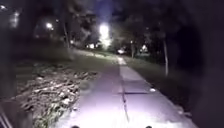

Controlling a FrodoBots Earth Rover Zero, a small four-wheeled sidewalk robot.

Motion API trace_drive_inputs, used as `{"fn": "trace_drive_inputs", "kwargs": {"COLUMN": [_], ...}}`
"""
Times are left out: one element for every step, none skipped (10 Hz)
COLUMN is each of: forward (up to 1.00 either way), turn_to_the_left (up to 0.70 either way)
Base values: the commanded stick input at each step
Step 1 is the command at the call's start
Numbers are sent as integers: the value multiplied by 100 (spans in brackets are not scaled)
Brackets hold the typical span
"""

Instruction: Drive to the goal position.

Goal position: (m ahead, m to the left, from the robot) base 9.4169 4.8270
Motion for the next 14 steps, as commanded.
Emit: {"fn": "trace_drive_inputs", "kwargs": {"forward": [70,70,70,70,70,70,70,70,70,70,70,70,70,70], "turn_to_the_left": [0,0,0,0,0,0,0,0,0,0,0,0,0,0]}}
